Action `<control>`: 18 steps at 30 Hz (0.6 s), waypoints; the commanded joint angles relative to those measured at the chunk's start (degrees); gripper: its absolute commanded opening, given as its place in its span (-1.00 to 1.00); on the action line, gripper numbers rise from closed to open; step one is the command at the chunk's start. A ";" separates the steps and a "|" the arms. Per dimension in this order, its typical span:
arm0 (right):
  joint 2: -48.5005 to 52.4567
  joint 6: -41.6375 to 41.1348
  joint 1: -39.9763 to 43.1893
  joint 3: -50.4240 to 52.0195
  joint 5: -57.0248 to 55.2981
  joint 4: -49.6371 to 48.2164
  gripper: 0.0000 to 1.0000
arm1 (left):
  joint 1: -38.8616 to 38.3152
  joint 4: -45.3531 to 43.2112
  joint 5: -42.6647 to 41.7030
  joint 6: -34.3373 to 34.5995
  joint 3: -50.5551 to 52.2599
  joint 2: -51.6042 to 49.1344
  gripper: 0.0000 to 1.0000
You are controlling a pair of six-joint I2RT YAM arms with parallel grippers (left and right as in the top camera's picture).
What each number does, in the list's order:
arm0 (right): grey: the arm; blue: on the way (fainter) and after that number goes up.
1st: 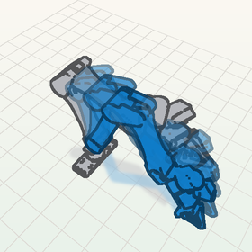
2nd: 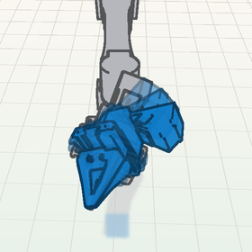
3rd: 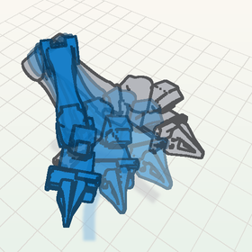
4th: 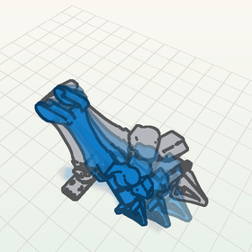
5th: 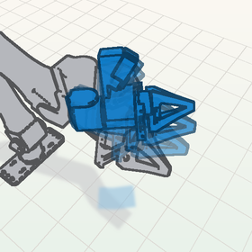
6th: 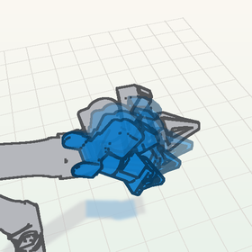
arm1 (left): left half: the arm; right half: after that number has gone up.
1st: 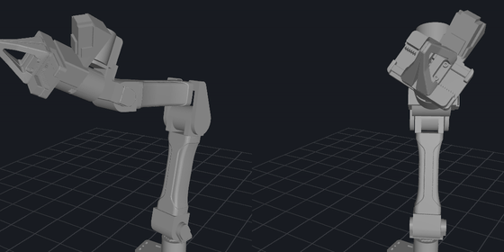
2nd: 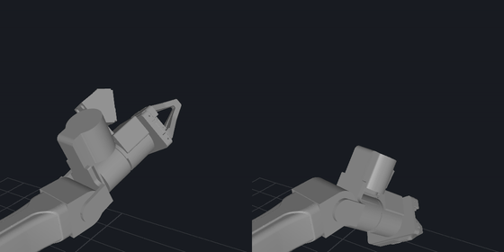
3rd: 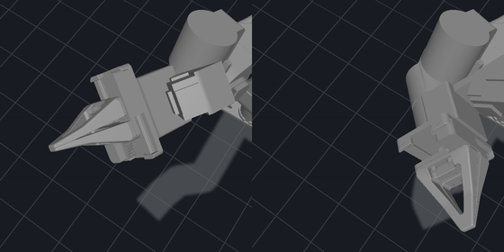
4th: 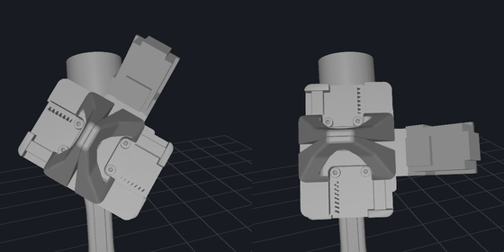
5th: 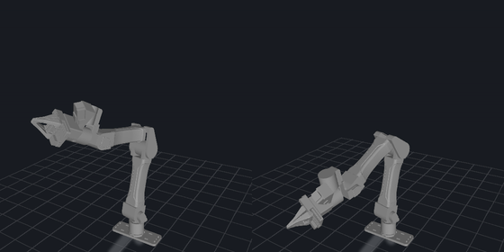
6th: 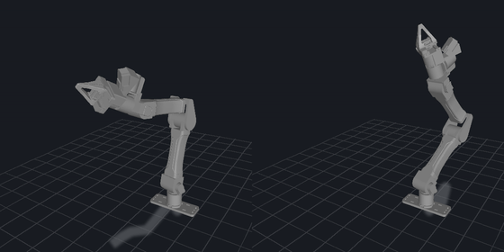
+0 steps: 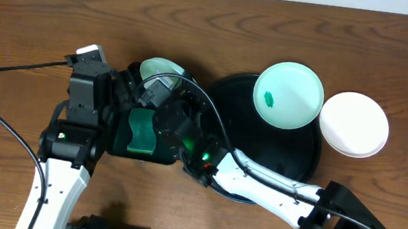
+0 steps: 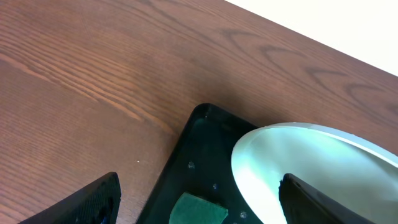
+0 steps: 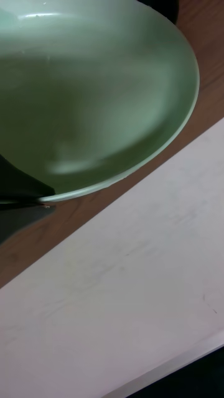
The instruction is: Clean dirty plates on tray and stack at the side
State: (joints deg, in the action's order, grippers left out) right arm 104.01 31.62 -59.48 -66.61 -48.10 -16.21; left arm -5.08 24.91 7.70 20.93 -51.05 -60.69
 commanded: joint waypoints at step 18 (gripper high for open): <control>0.26 -1.38 0.31 -0.79 -1.27 2.60 -0.97 | 0.20 -0.11 0.92 -0.35 -0.94 0.02 0.63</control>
State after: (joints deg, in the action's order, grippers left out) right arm 104.01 31.42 -59.42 -66.61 -48.12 -13.87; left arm -5.08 24.91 7.70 20.93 -51.05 -60.69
